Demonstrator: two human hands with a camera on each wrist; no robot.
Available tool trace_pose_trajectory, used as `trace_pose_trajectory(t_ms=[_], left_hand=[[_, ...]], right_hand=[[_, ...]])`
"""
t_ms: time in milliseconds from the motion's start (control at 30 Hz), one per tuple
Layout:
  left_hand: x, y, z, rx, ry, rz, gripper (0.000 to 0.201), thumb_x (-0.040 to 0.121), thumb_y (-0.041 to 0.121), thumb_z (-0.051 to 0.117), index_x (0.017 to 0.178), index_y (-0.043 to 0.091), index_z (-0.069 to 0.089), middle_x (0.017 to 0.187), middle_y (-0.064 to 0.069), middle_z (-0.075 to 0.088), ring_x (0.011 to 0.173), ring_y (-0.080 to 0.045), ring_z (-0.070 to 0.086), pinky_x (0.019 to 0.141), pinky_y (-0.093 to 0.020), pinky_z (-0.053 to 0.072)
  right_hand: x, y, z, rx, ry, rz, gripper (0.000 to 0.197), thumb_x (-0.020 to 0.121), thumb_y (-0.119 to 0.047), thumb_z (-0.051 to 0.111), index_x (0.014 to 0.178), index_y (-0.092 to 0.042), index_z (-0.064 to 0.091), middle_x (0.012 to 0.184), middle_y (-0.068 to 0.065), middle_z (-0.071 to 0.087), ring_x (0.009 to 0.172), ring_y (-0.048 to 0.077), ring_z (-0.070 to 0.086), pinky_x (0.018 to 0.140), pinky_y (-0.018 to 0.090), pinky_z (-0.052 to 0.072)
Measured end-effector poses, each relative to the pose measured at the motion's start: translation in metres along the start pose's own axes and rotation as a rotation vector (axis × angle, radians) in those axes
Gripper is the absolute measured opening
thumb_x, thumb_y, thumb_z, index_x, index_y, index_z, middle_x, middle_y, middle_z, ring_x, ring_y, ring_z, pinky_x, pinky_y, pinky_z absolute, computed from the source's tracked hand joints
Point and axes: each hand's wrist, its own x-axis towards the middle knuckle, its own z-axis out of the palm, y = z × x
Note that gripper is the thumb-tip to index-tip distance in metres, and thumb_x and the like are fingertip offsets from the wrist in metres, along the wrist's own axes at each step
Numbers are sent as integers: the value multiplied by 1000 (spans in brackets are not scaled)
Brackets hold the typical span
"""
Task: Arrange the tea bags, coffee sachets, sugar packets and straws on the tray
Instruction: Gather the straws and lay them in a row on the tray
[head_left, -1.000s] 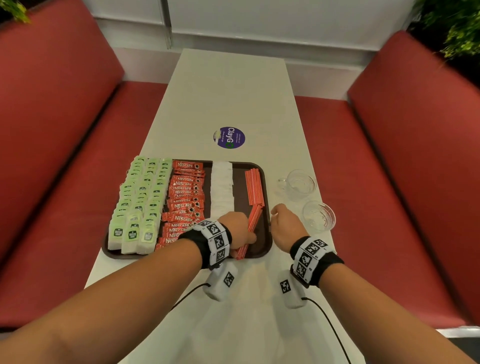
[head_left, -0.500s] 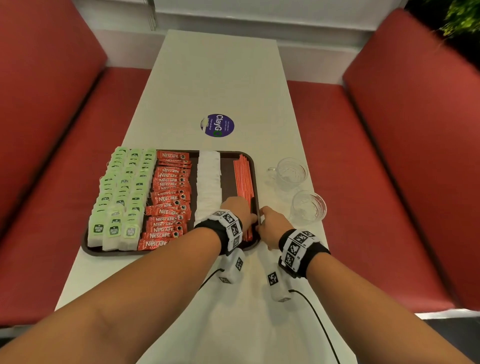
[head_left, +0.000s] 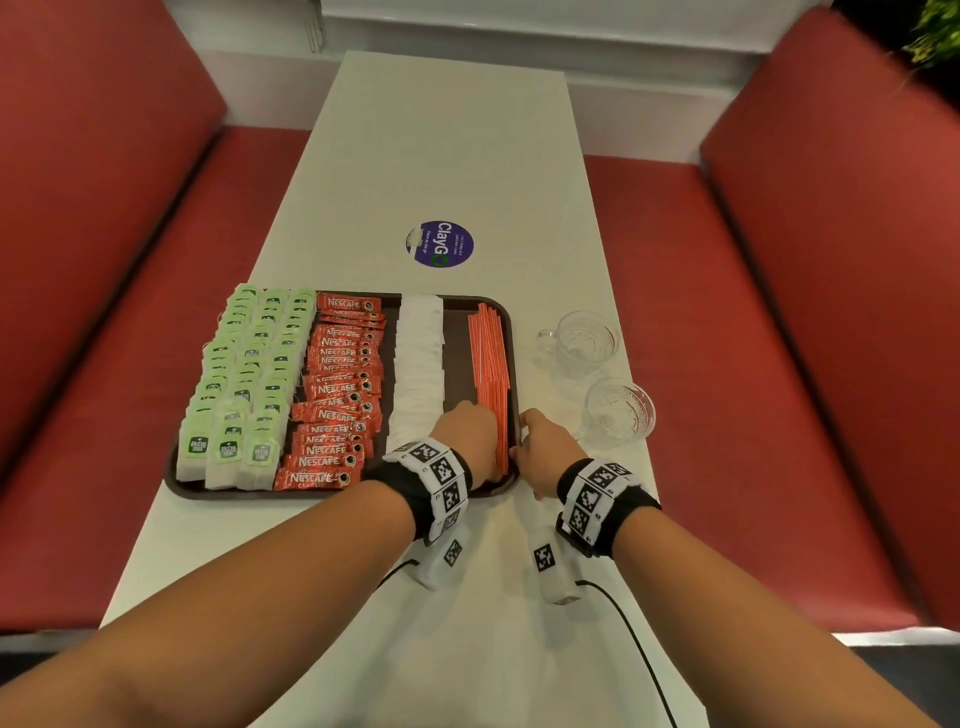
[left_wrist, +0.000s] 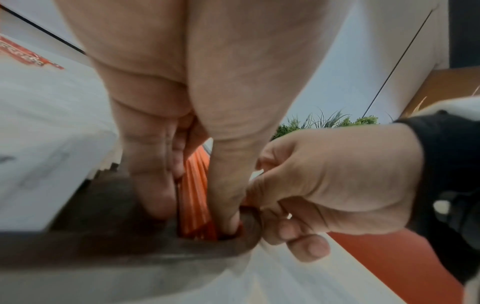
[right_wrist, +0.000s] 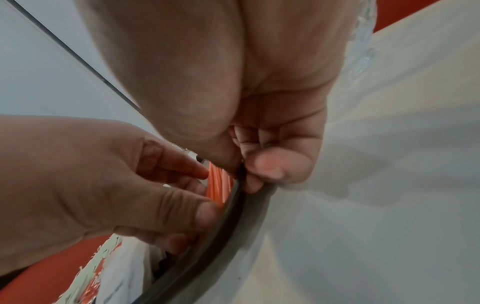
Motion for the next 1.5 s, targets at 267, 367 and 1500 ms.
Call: trace_pose_trajectory(t_ms=[267, 367, 1500], left_hand=[[39, -12, -42, -8, 20, -61, 27, 98, 13, 56, 121, 0, 62, 120, -13, 65, 108, -26, 64, 92, -31, 53], [60, -19, -62, -23, 41, -66, 25, 100, 11, 49, 117, -1, 64, 120, -14, 65, 113, -29, 63, 91, -33, 50], [-41, -161, -38, -342, 364, -46, 63, 81, 34, 79, 137, 25, 51, 142, 1, 53, 125, -19, 52, 106, -37, 43]], right_hand=[[2, 5, -2, 45, -54, 1, 34, 100, -17, 51, 132, -13, 40, 104, 15, 66, 61, 29, 64, 49, 36, 57], [3, 5, -1, 62, -60, -2, 35, 101, -18, 50, 134, -14, 39, 104, 16, 66, 57, 29, 63, 49, 36, 57], [-22, -7, 10, -276, 98, -123, 91, 78, -52, 73, 146, -11, 29, 133, 12, 43, 121, 30, 51, 103, 41, 47]])
